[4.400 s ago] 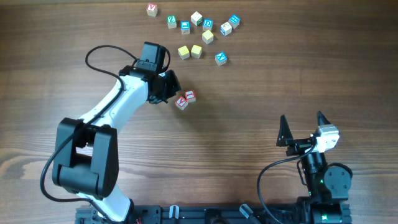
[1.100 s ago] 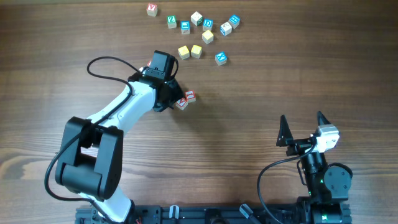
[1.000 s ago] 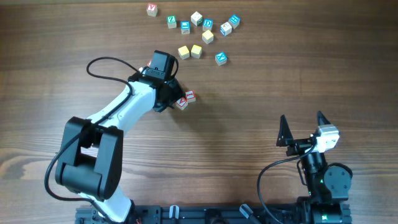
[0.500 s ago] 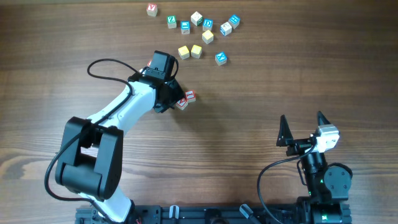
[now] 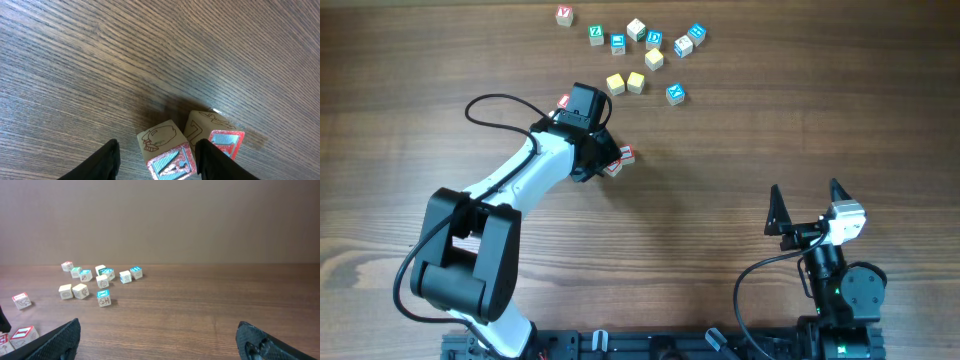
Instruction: Form a circle
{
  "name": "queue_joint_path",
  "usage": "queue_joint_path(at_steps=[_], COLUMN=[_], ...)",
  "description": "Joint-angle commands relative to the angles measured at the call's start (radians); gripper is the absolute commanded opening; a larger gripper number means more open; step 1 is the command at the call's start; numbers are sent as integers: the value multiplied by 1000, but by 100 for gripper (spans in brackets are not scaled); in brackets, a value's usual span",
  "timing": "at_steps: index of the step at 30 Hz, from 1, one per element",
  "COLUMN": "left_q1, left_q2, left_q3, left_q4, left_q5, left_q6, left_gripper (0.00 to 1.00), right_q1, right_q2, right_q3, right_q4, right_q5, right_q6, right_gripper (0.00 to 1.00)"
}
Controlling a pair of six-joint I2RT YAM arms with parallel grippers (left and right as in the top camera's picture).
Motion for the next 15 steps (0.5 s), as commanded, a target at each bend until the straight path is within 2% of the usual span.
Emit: queue_joint_path(at_steps=[1,15], left_q1=[-2,-5], left_q2=[10,10], left_q3=[-12,-13], left_q4=[3,14], left_q5=[-14,-33], left_q6=[-6,-6], left_gripper=[50,48], right_q1=[-4,-4], right_q2=[-1,-1], right_q3=[-1,-1], right_q4=[5,5], right_q5=[18,18], right_q6=[-9,-9], right_gripper=[100,100])
